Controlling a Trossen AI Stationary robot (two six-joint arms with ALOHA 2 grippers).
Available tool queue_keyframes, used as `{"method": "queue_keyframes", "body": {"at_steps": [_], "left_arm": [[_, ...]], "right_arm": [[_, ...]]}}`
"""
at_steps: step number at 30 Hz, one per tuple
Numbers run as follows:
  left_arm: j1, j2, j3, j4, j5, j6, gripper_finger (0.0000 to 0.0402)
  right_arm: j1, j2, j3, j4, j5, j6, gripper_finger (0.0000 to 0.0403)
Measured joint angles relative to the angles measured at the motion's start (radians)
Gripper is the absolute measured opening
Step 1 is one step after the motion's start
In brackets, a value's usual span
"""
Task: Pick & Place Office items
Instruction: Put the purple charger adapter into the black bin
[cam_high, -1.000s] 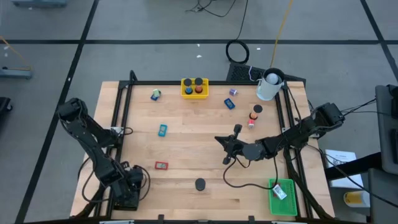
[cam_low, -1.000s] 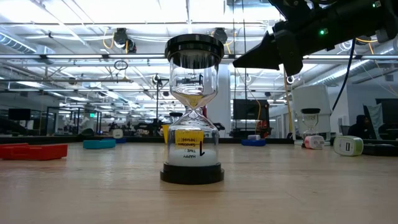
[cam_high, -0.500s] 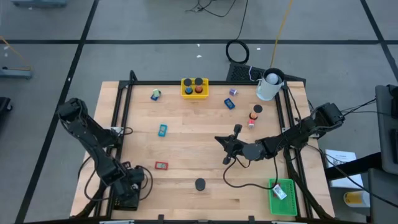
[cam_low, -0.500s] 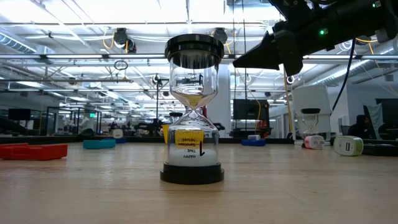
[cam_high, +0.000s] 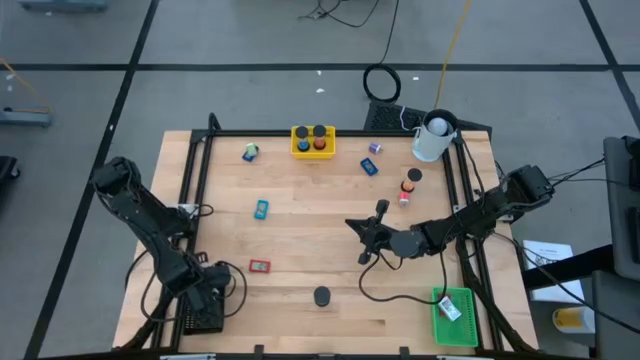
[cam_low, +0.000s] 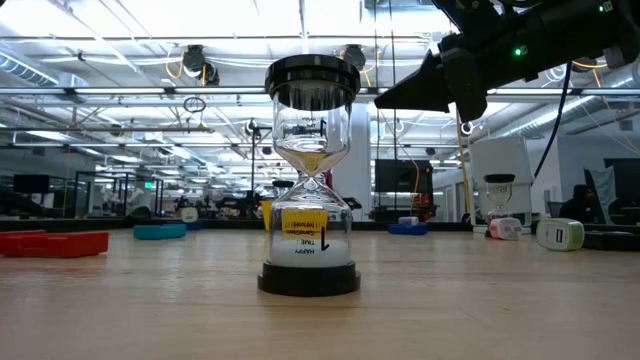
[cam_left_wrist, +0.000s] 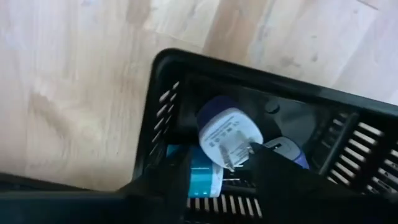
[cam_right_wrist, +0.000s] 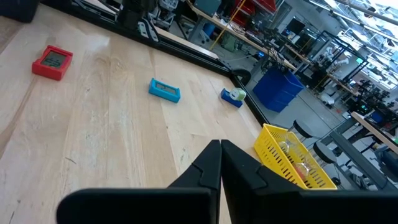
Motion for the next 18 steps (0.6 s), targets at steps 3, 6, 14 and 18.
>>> {"method": "queue_keyframes", "body": {"at_steps": [3,6,14,18], "left_arm": [[0.000,0.000,0.000,0.015,0.000,0.018,0.0126],[-0.001,0.000,0.006,0.024,0.000,0.036,0.0100],[-0.014,0.001,0.106,0.001,-0.001,0.099,0.0048],[-0.017,0.001,0.144,0.000,0.000,0.104,0.0020]], "right_arm": [[0.000,0.000,0.000,0.000,0.000,-0.001,0.0001],[0.000,0.000,0.000,0.000,0.000,-0.001,0.0001],[0.000,0.000,0.000,0.000,0.000,-0.002,0.0001],[0.000,0.000,0.000,0.000,0.000,-0.002,0.0001]]}}
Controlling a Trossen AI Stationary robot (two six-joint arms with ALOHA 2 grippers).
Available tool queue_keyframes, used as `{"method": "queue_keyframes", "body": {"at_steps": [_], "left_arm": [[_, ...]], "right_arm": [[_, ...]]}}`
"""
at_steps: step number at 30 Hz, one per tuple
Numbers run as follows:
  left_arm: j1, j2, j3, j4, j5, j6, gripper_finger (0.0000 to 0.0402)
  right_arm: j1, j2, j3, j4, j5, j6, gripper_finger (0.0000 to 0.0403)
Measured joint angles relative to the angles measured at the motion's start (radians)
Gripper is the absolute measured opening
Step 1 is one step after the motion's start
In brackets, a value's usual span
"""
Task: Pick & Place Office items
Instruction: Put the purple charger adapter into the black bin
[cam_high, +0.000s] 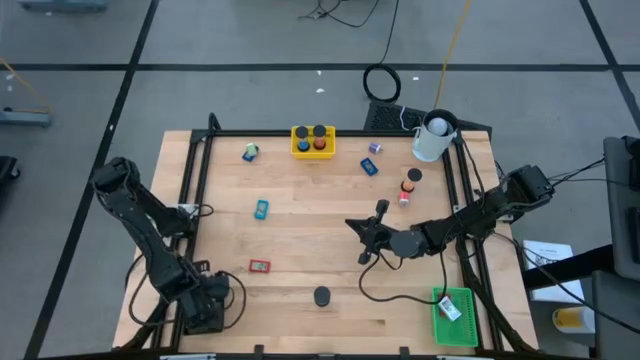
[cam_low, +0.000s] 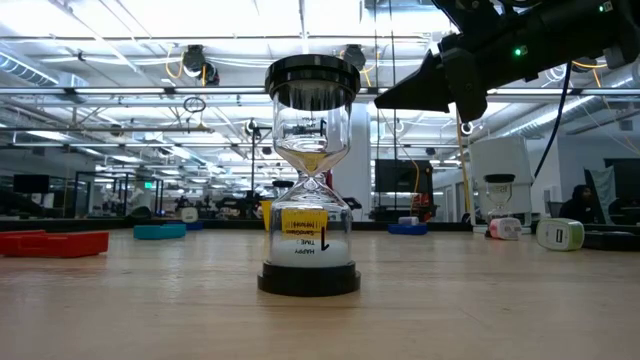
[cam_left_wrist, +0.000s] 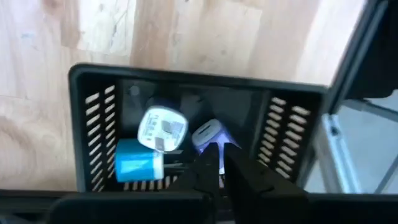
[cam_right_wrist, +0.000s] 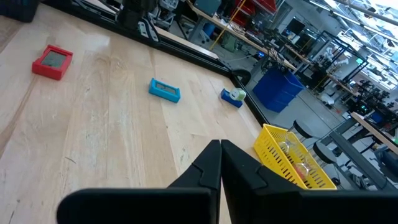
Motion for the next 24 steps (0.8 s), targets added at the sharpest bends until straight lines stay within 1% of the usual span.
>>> {"method": "queue_keyframes", "body": {"at_steps": [2,4,9,12,19,24], "left_arm": [[0.000,0.000,0.005,0.001,-0.005,-0.001,0.0008],[0.001,0.000,0.005,-0.014,-0.037,0.000,0.0004],[0.000,0.000,0.005,-0.128,-0.127,-0.015,0.0019],[-0.001,0.000,0.002,-0.165,-0.154,-0.038,0.0022],[-0.026,0.000,-0.069,-0.019,-0.148,-0.054,0.0004],[-0.041,0.000,-0.083,0.036,-0.132,-0.071,0.0011]], "right_arm": [[0.000,0.000,0.000,0.000,0.000,0.000,0.0001],[0.000,0.000,0.000,0.000,0.000,0.001,0.0001],[0.000,0.000,0.000,0.000,0.000,0.001,0.0001],[0.000,0.000,0.000,-0.001,0.000,0.001,0.0001],[0.000,0.000,0.000,-0.002,0.000,0.000,0.0001],[0.000,0.000,0.000,-0.004,0.000,0.001,0.0001]]}}
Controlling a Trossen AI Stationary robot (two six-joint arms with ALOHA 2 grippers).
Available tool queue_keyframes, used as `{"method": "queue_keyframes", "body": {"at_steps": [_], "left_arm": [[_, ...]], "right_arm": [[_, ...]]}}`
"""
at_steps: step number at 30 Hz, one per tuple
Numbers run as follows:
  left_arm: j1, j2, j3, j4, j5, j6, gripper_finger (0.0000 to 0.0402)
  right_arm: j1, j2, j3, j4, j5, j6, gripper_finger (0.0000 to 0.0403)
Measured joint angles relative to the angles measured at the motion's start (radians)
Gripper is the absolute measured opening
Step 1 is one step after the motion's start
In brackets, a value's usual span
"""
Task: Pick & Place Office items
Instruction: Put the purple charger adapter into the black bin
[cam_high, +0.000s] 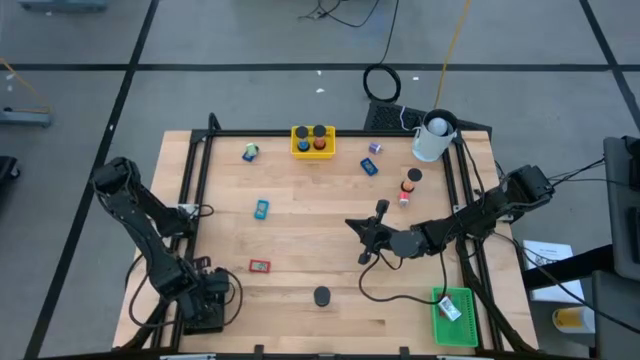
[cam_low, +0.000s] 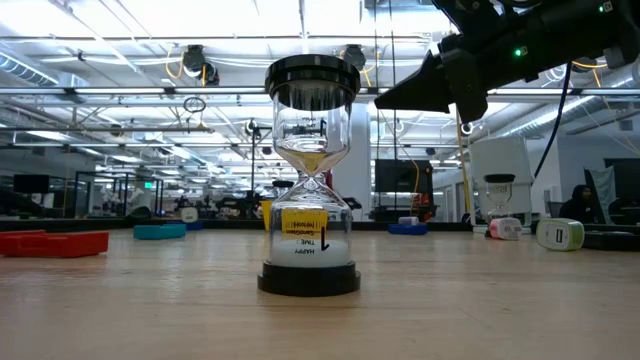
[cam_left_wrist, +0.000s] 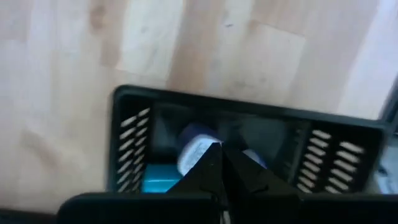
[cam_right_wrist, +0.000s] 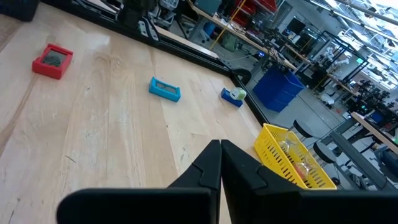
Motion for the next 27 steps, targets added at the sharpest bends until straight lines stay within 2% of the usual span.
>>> {"method": "queue_keyframes", "body": {"at_steps": [7,12,21,27], "left_arm": [[-0.019,0.000,0.000,0.092,0.067,-0.005,0.0004],[-0.044,0.000,0.000,0.114,0.072,-0.039,0.0010],[-0.042,0.000,0.000,0.062,-0.040,-0.030,0.0010],[-0.042,0.000,0.000,0.036,-0.026,-0.033,0.0010]], "right_arm": [[0.000,0.000,0.000,0.000,0.000,0.000,0.0001],[0.000,0.000,0.000,0.000,0.000,0.000,0.0001],[0.000,0.000,0.000,0.000,0.000,0.000,0.0001],[0.000,0.000,0.000,0.000,0.000,0.001,0.0001]]}}
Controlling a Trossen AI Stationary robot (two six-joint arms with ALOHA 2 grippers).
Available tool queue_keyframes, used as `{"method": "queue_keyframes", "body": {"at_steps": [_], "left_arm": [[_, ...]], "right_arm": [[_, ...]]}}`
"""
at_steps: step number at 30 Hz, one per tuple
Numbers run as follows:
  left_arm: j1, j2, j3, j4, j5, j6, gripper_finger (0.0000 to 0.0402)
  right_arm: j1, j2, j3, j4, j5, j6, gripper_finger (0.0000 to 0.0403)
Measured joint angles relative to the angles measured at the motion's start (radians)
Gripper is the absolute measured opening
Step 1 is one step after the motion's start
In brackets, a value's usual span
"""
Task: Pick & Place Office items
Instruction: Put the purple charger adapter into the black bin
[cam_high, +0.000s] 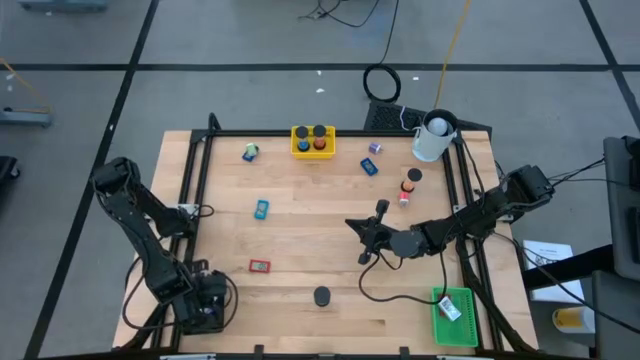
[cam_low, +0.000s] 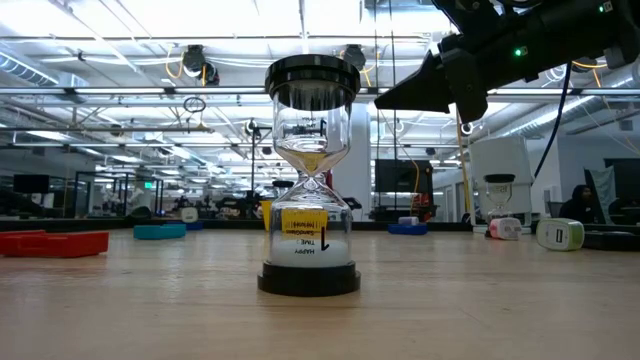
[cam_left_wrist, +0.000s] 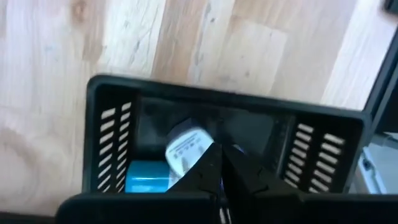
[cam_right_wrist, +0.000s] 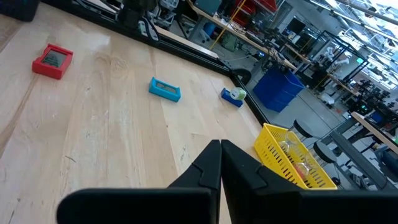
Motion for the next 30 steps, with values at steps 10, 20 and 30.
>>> {"method": "queue_keyframes", "body": {"at_steps": [10,20,30], "left_arm": [[-0.001,0.000,0.000,0.001,0.077,0.005,0.0009],[0.000,0.000,0.000,-0.101,-0.008,0.015,0.0012],[0.000,0.001,0.041,-0.178,-0.041,0.054,0.0013]], "right_arm": [[0.000,0.000,0.000,0.000,0.000,0.000,0.0001],[0.000,0.000,0.000,0.000,0.000,0.000,0.0001],[0.000,0.000,0.000,0.000,0.000,-0.002,0.0001]]}}
